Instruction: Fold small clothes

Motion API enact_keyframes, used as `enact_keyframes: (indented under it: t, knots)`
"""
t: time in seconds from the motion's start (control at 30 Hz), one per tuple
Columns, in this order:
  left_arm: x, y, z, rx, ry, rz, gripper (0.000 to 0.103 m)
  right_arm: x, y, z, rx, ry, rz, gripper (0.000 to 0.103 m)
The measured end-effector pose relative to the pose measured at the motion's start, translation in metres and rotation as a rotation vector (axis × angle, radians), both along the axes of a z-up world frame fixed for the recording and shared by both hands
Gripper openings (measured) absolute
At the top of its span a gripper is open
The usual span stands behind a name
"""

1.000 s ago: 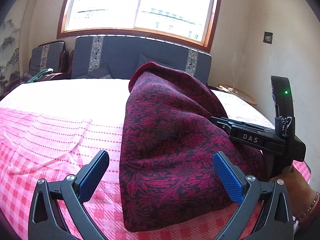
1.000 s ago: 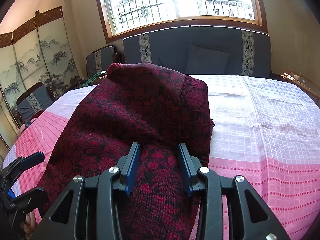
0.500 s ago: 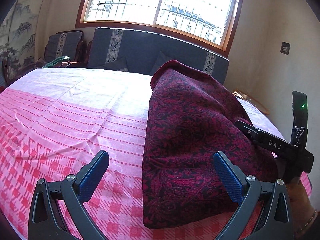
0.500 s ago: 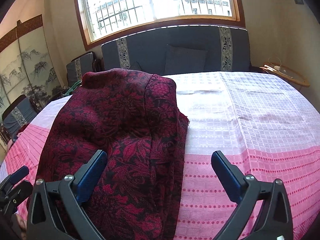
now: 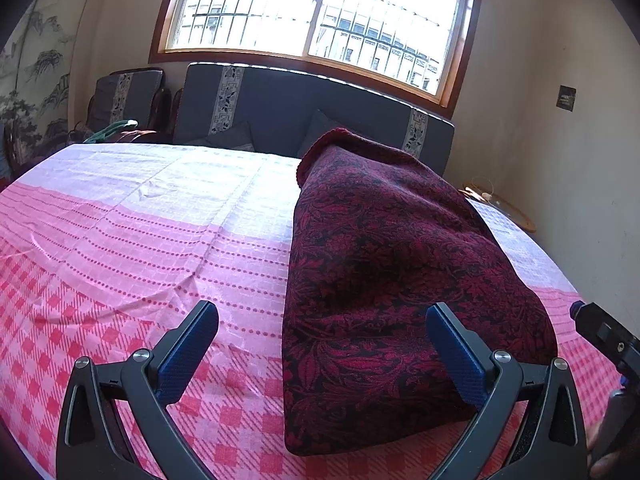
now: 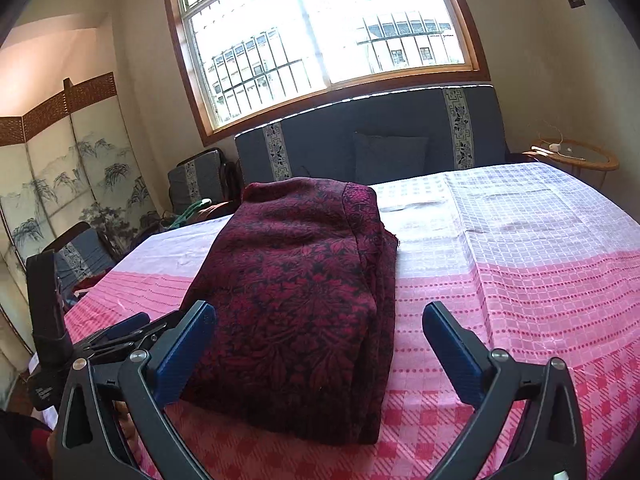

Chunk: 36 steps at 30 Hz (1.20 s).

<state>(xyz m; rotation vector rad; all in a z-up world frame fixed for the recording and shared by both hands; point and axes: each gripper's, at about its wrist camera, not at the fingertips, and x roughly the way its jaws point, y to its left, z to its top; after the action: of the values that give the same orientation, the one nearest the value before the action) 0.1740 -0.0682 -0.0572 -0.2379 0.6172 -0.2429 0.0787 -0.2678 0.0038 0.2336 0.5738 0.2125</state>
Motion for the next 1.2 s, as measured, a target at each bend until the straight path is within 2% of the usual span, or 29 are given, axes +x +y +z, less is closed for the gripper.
enact_keyframes:
  t: [0.1,0.3,0.4,0.5,0.6,0.77,0.9,1.03,1.13,1.2]
  knots:
    - [-0.008,0.002,0.004,0.002,-0.025,-0.05,0.103,-0.023,0.006,0.003,-0.023,0.001,0.017,0.103]
    - [-0.025,-0.002,0.024,0.099,-0.067,-0.188,0.103,-0.04,0.004,0.001,-0.077,0.043,0.027,0.103]
    - [-0.024,0.002,0.035,0.086,-0.061,-0.24,0.103,-0.037,-0.006,-0.001,-0.045,0.066,0.022,0.103]
    - [-0.011,0.003,0.038,0.059,-0.01,-0.301,0.103,-0.021,-0.018,-0.009,0.024,0.117,0.043,0.102]
    - [0.009,0.008,0.035,-0.003,0.069,-0.377,0.103,-0.004,-0.025,-0.02,0.099,0.183,0.073,0.1]
    - [0.052,0.023,0.02,-0.192,0.23,-0.493,0.103,0.03,-0.042,-0.037,0.258,0.267,0.127,0.1]
    - [0.079,0.026,0.01,-0.219,0.283,-0.535,0.103,0.06,-0.056,-0.049,0.386,0.315,0.162,0.1]
    - [0.103,0.031,-0.007,-0.333,0.382,-0.632,0.103,0.085,-0.061,-0.06,0.434,0.372,0.202,0.1]
    - [0.121,0.036,-0.017,-0.41,0.426,-0.663,0.103,0.099,-0.059,-0.068,0.465,0.416,0.248,0.1]
    - [0.133,0.04,-0.024,-0.473,0.467,-0.685,0.103,0.112,-0.057,-0.07,0.441,0.443,0.271,0.1]
